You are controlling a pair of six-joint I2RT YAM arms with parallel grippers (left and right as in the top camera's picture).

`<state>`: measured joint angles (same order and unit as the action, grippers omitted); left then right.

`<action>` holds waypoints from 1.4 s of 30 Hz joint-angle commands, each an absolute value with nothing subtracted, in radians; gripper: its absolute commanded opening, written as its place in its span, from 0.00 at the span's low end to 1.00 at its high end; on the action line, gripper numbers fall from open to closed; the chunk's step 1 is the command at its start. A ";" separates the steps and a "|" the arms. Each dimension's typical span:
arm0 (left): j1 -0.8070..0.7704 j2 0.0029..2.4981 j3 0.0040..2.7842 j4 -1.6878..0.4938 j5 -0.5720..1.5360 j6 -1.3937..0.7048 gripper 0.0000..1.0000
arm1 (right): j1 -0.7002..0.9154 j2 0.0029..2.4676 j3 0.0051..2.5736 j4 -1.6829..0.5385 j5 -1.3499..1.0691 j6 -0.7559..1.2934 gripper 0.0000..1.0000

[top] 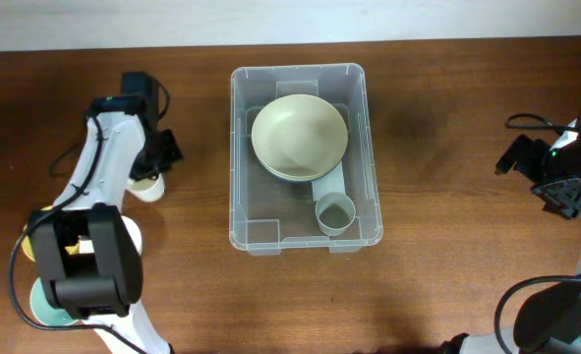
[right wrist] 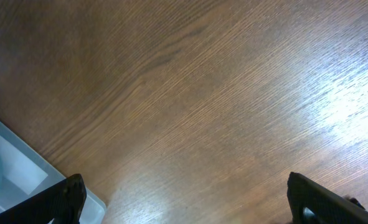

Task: Pack container
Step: 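Carry the cream cup into the container and drop it into the grey cup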

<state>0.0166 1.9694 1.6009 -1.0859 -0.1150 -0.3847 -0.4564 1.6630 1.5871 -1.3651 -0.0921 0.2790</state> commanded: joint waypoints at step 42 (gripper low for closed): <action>-0.748 1.904 2.067 -1.329 -0.127 -0.466 0.85 | -0.450 1.636 1.586 -1.373 -0.094 0.269 0.99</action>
